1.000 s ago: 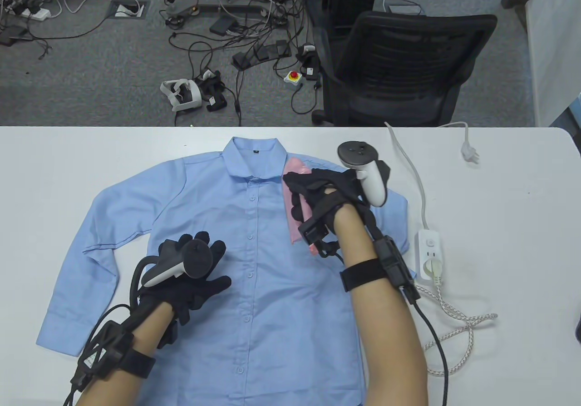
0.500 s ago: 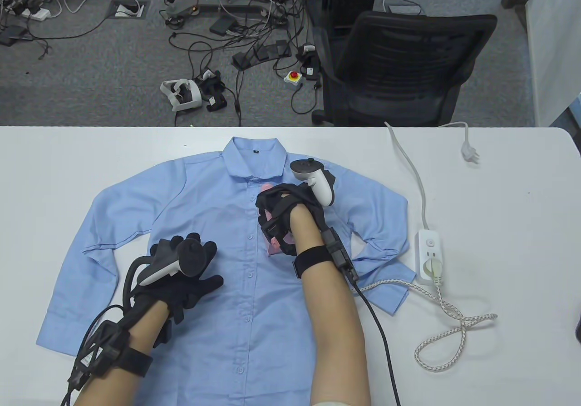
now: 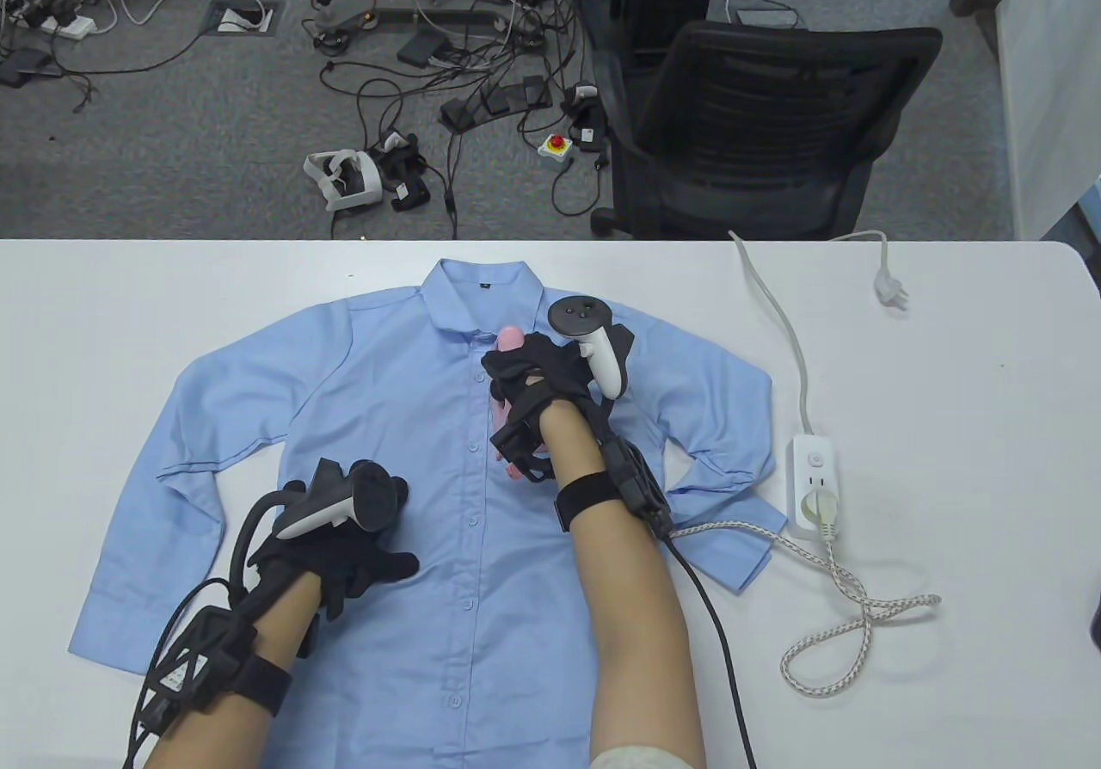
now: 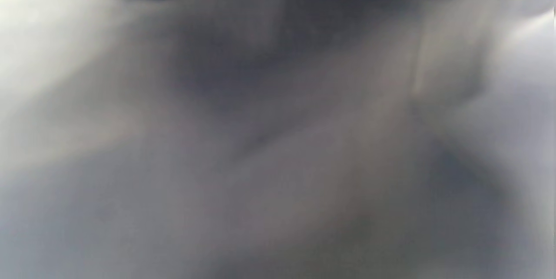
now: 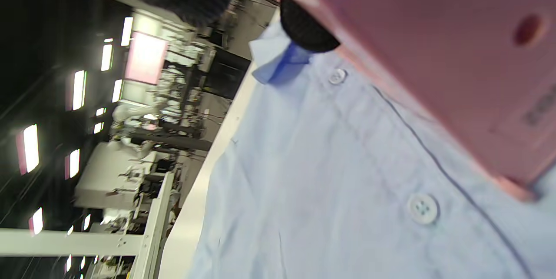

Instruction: Iron long-sleeve shirt with electric iron on table

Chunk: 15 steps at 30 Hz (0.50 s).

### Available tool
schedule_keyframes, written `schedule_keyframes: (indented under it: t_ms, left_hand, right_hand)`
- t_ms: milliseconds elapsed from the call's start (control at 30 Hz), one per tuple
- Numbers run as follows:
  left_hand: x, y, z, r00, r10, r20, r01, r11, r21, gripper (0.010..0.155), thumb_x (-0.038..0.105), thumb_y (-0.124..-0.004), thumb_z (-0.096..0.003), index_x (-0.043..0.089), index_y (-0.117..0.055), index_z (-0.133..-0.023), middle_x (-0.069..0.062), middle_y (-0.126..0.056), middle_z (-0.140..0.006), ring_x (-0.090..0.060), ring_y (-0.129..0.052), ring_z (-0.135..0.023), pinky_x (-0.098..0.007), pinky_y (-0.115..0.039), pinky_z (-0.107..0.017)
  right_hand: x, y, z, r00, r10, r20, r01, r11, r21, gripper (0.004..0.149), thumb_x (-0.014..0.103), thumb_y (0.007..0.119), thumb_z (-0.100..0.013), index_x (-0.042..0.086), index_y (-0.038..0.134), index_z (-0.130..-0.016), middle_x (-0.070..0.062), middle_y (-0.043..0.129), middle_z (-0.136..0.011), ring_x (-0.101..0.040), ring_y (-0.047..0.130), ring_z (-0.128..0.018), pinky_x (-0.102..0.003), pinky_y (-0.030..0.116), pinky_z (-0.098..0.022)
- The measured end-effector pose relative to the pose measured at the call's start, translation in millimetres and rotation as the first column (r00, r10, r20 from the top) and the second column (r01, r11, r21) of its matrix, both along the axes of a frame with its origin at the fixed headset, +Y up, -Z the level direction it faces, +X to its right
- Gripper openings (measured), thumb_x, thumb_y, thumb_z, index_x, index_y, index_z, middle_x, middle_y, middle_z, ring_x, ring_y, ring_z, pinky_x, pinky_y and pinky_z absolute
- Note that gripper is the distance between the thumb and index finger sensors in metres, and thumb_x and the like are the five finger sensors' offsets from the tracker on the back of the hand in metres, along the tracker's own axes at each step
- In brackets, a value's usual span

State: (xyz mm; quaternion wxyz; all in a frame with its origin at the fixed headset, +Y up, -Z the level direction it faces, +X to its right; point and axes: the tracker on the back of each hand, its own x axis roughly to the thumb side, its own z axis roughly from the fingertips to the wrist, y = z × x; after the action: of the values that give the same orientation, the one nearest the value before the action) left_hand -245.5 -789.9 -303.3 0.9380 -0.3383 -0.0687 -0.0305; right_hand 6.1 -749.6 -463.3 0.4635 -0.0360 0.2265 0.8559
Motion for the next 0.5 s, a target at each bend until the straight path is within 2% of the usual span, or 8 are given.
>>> schedule_keyframes:
  t_ms: [33,133,167,333,400,500]
  left_hand:
    - [0,0,0,1.000,0.000,0.001,0.000,1.000,0.004,0.089,0.078,-0.062,-0.0407,0.045,-0.009,-0.104,-0.001,0.006,-0.118,-0.040,-0.002,-0.108,-0.068,-0.009,-0.072]
    - [0,0,0,1.000,-0.002,-0.001,0.002,1.000,0.003,0.089,0.078,-0.061,-0.0412,0.044,-0.009,-0.104,-0.002,0.006,-0.118,-0.040,-0.002,-0.107,-0.068,-0.010,-0.072]
    - [0,0,0,1.000,-0.002,-0.002,0.002,1.000,0.002,0.088,0.078,-0.061,-0.0413,0.045,-0.009,-0.104,-0.002,0.007,-0.117,-0.040,-0.002,-0.107,-0.068,-0.009,-0.072]
    - [0,0,1,1.000,0.002,-0.004,-0.002,1.000,0.007,0.088,0.079,-0.060,-0.0412,0.045,-0.008,-0.104,-0.001,0.007,-0.117,-0.039,-0.001,-0.107,-0.068,-0.010,-0.072]
    - [0,-1,2,1.000,0.014,-0.008,-0.014,1.000,0.014,0.088,0.079,-0.060,-0.0409,0.045,-0.008,-0.104,-0.001,0.007,-0.117,-0.039,-0.001,-0.107,-0.068,-0.009,-0.071]
    - [-2,-2,3,0.999,0.033,-0.016,-0.033,0.999,0.017,0.088,0.078,-0.060,-0.0408,0.046,-0.009,-0.104,0.000,0.008,-0.117,-0.038,0.001,-0.106,-0.068,-0.010,-0.072]
  right_hand:
    - [-1,2,3,0.999,0.040,-0.005,-0.039,0.997,0.061,0.093,0.047,0.071,-0.042,0.002,0.013,-0.097,-0.014,0.035,-0.096,-0.016,0.079,-0.073,-0.035,0.077,-0.051]
    - [-2,5,9,0.998,0.045,-0.044,-0.040,0.993,0.111,0.092,0.042,0.073,-0.041,0.009,0.010,-0.099,-0.017,0.030,-0.098,-0.021,0.074,-0.079,-0.037,0.074,-0.056]
    - [-2,5,10,0.997,0.071,-0.033,-0.067,0.990,0.128,0.088,0.038,0.073,-0.042,0.012,0.012,-0.099,-0.017,0.032,-0.098,-0.019,0.076,-0.077,-0.035,0.075,-0.055]
    - [-6,10,16,0.974,0.221,0.053,-0.227,0.950,0.216,0.078,0.039,0.074,-0.041,0.023,0.026,-0.100,-0.016,0.051,-0.093,-0.015,0.088,-0.063,-0.030,0.083,-0.046]
    - [-8,14,17,0.949,0.309,0.071,-0.316,0.905,0.286,0.073,0.040,0.073,-0.041,0.026,0.031,-0.100,-0.016,0.056,-0.091,-0.013,0.092,-0.058,-0.028,0.086,-0.043]
    - [-7,15,18,0.935,0.332,0.123,-0.354,0.881,0.314,0.067,0.038,0.073,-0.041,0.029,0.038,-0.098,-0.018,0.059,-0.090,-0.013,0.094,-0.054,-0.029,0.088,-0.040]
